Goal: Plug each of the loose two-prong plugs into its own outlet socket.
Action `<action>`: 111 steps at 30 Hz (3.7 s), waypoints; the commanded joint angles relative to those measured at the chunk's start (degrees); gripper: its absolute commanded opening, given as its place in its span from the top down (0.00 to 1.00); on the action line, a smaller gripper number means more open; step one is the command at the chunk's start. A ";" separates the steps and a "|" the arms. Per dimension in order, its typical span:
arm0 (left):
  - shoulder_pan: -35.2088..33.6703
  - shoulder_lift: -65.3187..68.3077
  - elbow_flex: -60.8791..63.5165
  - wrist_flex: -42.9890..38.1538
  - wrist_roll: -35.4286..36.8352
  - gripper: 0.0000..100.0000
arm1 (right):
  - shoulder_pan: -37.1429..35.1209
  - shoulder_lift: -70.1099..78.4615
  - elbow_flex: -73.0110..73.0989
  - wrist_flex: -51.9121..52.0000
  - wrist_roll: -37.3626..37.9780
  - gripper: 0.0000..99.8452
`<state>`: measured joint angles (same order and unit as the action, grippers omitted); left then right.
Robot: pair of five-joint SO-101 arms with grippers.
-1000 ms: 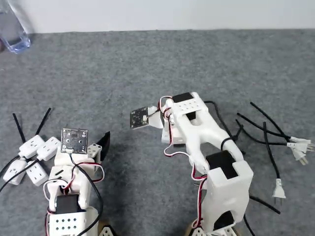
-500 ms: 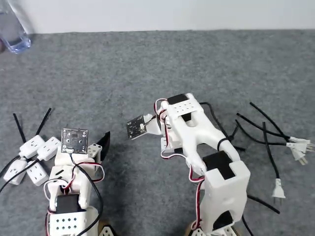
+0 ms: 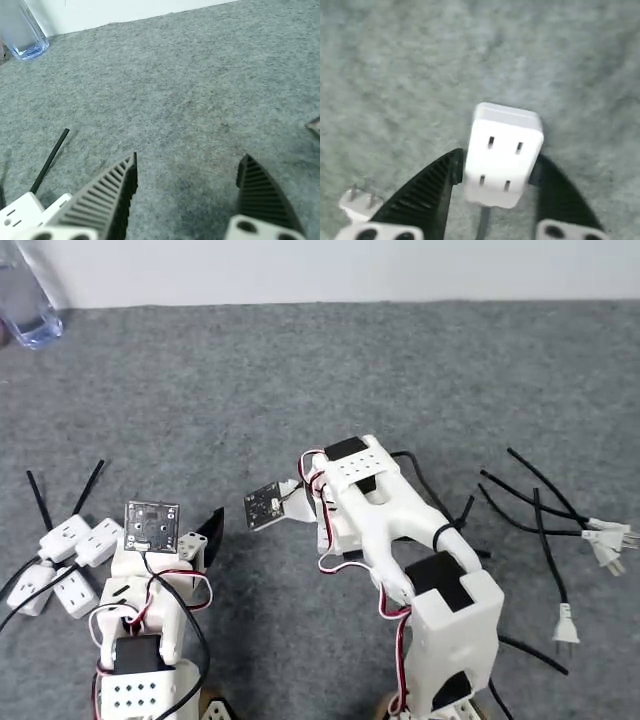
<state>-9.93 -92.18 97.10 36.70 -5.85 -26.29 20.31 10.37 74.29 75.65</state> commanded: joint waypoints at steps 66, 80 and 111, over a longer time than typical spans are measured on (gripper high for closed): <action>0.35 -0.53 -0.31 -0.62 -0.70 0.70 | 17.54 -73.80 70.07 -12.09 -2.11 0.83; 0.35 -0.53 -0.31 -0.62 -0.70 0.70 | 20.62 -73.80 70.33 -12.00 -0.70 0.92; 2.29 -0.88 -0.31 4.57 -11.16 0.69 | 9.71 -73.71 42.81 -1.27 -28.57 0.99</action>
<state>-8.09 -92.18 97.27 38.20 -14.81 -13.80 -53.27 60.40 69.10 49.54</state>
